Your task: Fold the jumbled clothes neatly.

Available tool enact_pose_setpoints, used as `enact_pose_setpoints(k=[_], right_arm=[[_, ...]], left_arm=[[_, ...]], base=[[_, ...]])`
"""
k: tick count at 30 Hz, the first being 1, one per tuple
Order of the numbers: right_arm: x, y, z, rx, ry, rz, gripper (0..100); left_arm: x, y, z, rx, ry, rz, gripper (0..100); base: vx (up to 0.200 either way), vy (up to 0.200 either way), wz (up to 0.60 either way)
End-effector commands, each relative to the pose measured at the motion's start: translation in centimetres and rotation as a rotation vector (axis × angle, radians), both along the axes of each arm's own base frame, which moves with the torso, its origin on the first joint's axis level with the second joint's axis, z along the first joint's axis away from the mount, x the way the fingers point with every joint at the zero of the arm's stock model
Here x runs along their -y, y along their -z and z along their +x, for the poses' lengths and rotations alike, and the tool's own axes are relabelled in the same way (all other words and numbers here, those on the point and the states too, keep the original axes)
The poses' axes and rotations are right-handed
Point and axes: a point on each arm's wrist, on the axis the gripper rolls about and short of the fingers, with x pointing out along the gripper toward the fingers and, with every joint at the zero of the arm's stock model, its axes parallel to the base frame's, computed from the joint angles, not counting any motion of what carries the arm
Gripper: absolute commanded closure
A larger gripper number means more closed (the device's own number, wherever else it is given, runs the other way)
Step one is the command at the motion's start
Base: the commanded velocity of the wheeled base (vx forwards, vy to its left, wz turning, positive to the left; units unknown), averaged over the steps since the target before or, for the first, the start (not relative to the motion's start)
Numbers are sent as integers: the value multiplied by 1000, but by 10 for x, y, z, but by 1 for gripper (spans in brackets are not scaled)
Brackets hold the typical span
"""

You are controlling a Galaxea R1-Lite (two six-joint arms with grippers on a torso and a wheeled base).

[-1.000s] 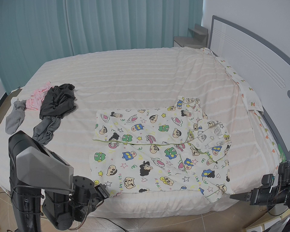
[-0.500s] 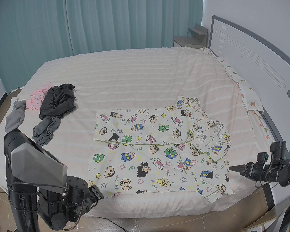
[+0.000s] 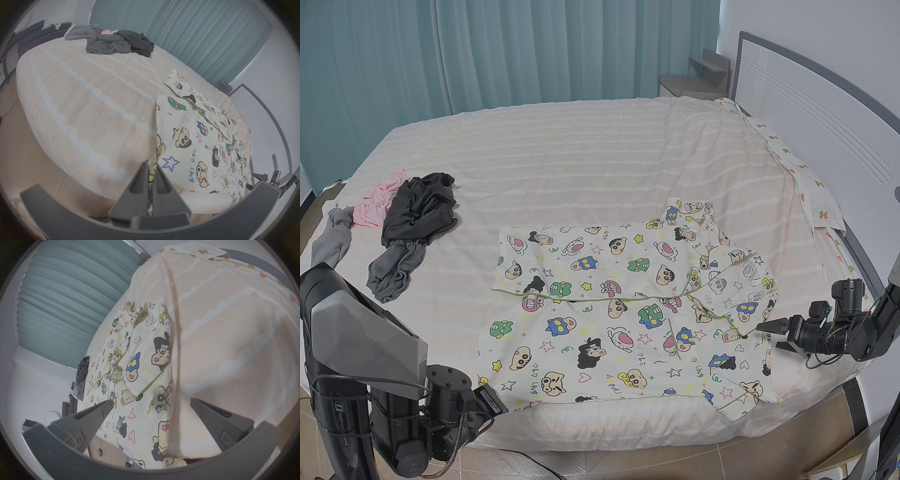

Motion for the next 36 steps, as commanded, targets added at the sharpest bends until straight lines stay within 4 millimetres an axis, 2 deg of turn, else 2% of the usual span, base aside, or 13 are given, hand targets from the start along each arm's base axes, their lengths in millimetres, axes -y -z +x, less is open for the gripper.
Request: enact_pose_setpoints(k=[1, 2, 3, 7, 13, 24, 29, 35, 36], right_arm=[[-3, 12, 9, -27, -12, 11, 0], [-5, 16, 12, -37, -16, 17, 0], [-6, 17, 13, -42, -17, 21, 100], [-6, 22, 13, -63, -5, 34, 100], [0, 18, 9, -59, 16, 31, 100], [19, -15, 6, 54, 81, 23, 100], [20, -13, 9, 70, 82, 16, 100], [20, -1, 9, 55, 81, 5, 100], [21, 1, 10, 50, 84, 7, 0]], left_arm=[[0, 0, 0, 0, -1, -3, 100], [1, 1, 0, -4, 1, -1, 100], [0, 2, 0, -8, -1, 2, 100], [0, 4, 0, -15, -1, 4, 100], [0, 6, 0, -20, -2, 9, 100], [0, 5, 0, -18, -1, 9, 100], [1, 5, -1, -19, 0, 11, 100], [1, 6, -1, -19, 0, 11, 100], [1, 6, -1, -19, 0, 11, 100]], base=[[0, 0, 0], [0, 0, 0], [0, 0, 0], [0, 0, 0], [0, 0, 0], [0, 0, 0], [0, 0, 0], [0, 0, 0], [0, 0, 0]])
